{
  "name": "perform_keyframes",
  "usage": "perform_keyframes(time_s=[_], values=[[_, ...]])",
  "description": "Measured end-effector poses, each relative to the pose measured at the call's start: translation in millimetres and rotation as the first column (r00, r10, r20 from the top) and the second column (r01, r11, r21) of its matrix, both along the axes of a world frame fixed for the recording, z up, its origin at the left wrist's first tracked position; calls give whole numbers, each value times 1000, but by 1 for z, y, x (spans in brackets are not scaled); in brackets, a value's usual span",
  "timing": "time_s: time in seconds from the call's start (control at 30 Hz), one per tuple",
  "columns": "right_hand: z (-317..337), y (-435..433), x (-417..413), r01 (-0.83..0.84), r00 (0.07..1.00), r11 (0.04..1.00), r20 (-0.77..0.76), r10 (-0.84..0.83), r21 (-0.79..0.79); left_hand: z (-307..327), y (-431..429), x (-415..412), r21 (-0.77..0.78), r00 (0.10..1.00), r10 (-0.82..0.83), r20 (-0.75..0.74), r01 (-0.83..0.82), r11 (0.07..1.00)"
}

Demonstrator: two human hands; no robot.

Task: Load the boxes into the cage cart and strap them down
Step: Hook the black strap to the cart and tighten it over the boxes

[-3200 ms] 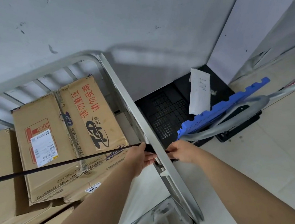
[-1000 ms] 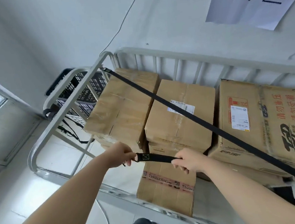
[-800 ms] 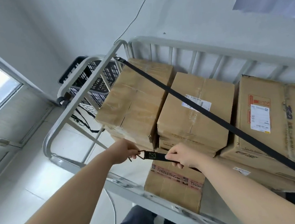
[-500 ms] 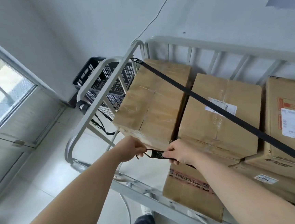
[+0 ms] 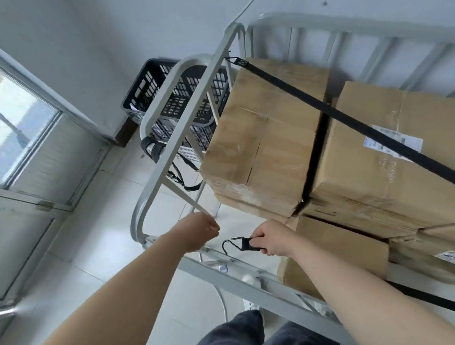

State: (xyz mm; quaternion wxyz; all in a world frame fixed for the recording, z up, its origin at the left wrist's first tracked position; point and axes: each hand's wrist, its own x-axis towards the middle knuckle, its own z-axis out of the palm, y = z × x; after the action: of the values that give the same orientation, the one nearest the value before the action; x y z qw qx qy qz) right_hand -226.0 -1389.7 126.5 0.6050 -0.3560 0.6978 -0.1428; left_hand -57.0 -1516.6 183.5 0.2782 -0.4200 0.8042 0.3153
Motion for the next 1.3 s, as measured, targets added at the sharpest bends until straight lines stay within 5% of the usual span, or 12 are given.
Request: perform_keyframes(time_s=[0.2, 0.57, 0.73, 1.03, 1.3], values=[[-17, -26, 50, -75, 997, 997, 8, 75, -30, -9, -10, 45, -88, 966, -66, 251, 91, 992], [-30, -15, 63, -133, 989, 987, 79, 126, 89, -20, -13, 61, -189, 962, -108, 250, 158, 969], [-11, -8, 60, -280, 953, 958, -108, 285, 55, -11, -11, 60, -214, 984, -50, 173, 88, 973], [60, 0, 0, -317, 793, 936, -583, 175, -151, 24, 8, 37, -457, 998, 8, -62, -35, 889], [111, -38, -21, -384, 674, 883, -736, 68, -271, 56, -8, 40, -547, 958, 160, -240, -269, 793]])
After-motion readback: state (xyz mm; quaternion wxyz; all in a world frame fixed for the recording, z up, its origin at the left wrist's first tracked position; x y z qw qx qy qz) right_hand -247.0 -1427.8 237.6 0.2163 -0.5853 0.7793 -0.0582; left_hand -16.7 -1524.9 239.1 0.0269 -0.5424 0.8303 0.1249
